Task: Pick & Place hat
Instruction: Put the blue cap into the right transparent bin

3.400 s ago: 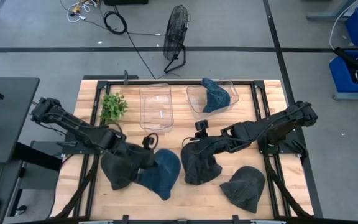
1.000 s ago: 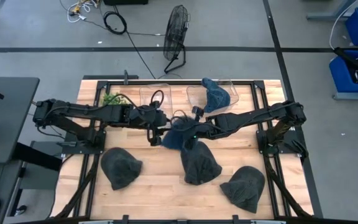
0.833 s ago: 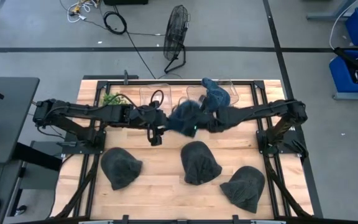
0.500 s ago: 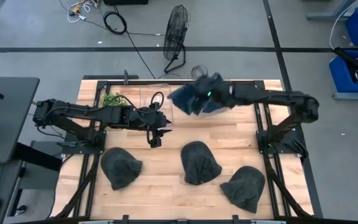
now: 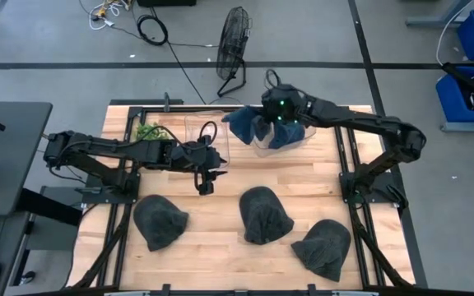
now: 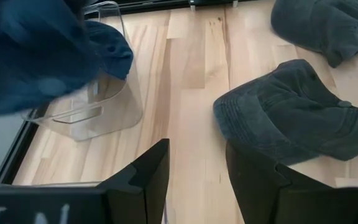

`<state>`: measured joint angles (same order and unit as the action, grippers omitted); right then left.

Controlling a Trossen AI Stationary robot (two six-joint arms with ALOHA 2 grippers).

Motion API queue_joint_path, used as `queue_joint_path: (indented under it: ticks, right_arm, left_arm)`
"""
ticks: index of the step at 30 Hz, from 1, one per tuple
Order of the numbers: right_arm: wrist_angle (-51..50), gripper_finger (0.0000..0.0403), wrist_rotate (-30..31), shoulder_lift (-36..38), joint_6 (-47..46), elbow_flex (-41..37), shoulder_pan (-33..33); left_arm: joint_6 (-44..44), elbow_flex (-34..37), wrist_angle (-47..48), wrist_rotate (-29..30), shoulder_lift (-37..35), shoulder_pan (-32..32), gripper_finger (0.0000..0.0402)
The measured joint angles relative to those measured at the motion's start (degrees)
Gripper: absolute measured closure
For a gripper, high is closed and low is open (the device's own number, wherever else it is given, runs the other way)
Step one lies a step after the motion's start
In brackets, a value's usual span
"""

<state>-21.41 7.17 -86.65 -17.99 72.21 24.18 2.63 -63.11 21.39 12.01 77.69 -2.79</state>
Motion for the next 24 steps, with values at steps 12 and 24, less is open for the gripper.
queue_joint_path:
  ticks: [12, 24]
  right_arm:
    - [18.52, 0.0387, 0.03, 0.18, -5.55, -16.76, 4.77]
    - [15.43, 0.0373, 3.83, 0.13, -11.28, -19.42, 5.80]
  left_arm:
    - [-0.44, 0.00, 0.37, 0.00, 0.04, -0.07, 0.0241]
    - [-0.48, 0.00, 0.39, 0.00, 0.04, -0.07, 0.0241]
